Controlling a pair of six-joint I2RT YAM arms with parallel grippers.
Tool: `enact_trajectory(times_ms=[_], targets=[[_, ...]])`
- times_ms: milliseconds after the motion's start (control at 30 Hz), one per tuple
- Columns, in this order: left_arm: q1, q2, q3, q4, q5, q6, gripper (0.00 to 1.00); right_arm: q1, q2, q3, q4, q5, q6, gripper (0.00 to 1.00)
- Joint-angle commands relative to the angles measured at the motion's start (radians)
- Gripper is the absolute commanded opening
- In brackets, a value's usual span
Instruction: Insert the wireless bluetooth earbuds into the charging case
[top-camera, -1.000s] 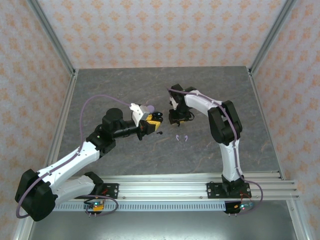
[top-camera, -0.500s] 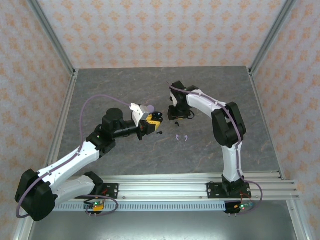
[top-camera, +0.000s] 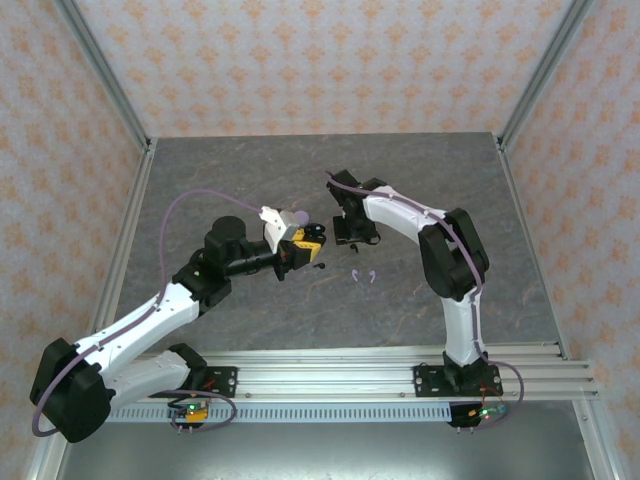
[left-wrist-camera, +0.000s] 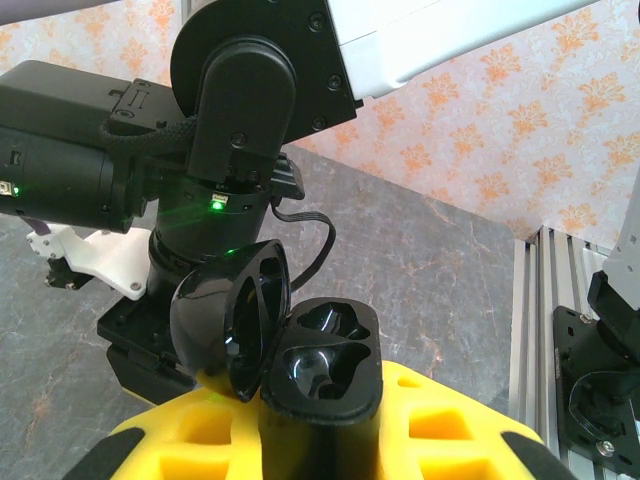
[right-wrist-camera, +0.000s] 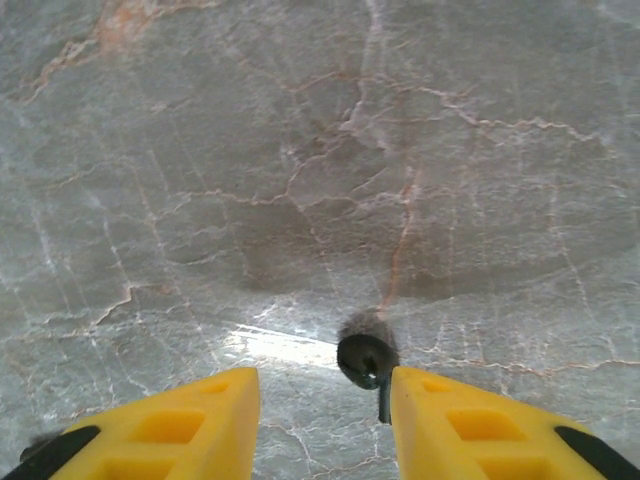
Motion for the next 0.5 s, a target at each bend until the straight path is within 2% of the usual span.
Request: enact_trajectory(times_ms=[0,467], targets=[[-0.006,-0.027,0.001,0.012,-0.013,0.027,0.11,0.004,0.0,-0.009,-0.025,0.066,0.059,0.4],[-0.005,-0.024,0.002,0.016,-0.01,0.026,0.12,0.007,0.048,0.011,-0.046,0.057,0.072,0.36]])
